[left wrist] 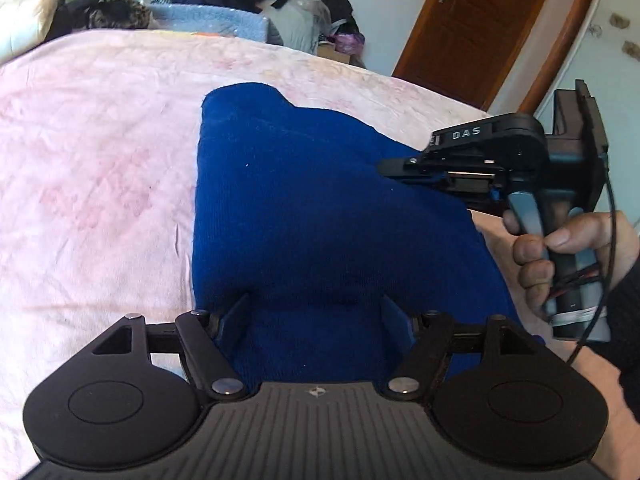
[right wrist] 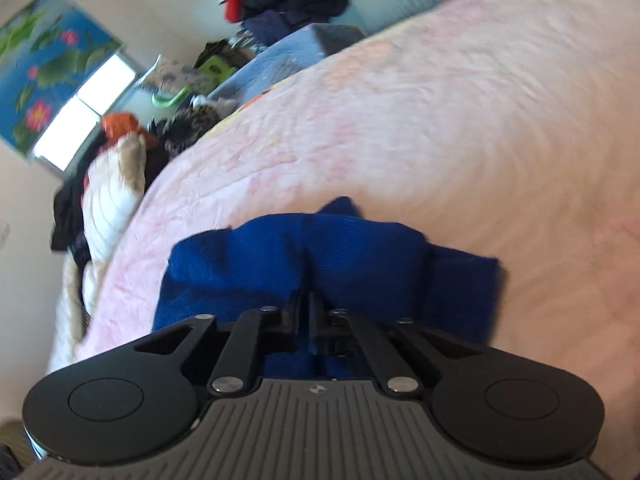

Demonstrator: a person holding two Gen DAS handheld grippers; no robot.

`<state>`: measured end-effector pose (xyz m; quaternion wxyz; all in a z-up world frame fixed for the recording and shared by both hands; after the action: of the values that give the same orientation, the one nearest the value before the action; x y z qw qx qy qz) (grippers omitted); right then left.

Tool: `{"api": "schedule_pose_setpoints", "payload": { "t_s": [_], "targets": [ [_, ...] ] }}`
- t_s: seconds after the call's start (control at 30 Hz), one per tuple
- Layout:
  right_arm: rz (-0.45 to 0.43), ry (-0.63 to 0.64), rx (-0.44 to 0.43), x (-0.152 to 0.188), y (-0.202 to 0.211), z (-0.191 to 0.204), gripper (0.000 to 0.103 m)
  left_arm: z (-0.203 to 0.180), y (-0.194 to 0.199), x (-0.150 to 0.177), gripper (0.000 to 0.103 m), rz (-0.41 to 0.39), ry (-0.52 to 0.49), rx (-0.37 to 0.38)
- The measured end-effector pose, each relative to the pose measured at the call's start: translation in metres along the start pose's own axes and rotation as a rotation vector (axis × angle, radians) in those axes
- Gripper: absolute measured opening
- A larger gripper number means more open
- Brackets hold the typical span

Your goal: Fold small clothes

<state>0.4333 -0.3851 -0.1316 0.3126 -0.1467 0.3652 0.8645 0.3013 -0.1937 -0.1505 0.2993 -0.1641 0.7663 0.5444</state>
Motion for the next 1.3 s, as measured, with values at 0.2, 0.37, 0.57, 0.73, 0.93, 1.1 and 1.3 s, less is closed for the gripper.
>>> {"api": "schedule_pose_setpoints", "payload": {
  "t_s": [0.2,0.37,0.57,0.73,0.93,1.1,1.3],
  "targets": [
    [-0.095,0.078,0.013,0.027,0.069,0.030,0.042,0.006,0.014,-0.004,0.072,0.040,0.035,0.011],
    [0.002,0.166,-0.050,0.087,0.088,0.051,0.059,0.002,0.015,0.000,0.072,0.033,0.006,-0.024],
    [-0.013,0.161,0.022,0.117,0.090,0.012,0.027,0.001,0.015,0.001,0.072,0.027,-0.001,-0.029],
    [0.012,0.059,0.011,0.114,0.095,0.006,0.032,0.003,0.016,-0.001,0.072,0.030,0.012,-0.024],
    [-0.078,-0.063,-0.064,0.092,0.131,0.005,0.078,0.040,0.057,-0.021,0.073,-0.040,0.146,0.052],
    [0.013,-0.107,0.008,0.092,0.121,-0.031,0.075,0.099,0.039,-0.015,0.074,0.059,0.438,0.220],
    [0.069,-0.180,-0.126,0.091,0.104,-0.030,0.080,0.086,0.021,-0.002,0.074,0.130,0.489,0.428]
  ]
}}
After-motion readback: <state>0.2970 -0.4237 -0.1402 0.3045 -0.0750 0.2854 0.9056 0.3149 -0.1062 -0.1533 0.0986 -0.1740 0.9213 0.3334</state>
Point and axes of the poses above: each gripper's, at about its wrist camera, not at the fingertips, and y roughly against the way its jaws point, z to its left, x to its underside, the point moved 9 cm from there along -y, roughly the way its jaws point, and after that the axes turned 1 degree about -x, right-handed, at the moved point
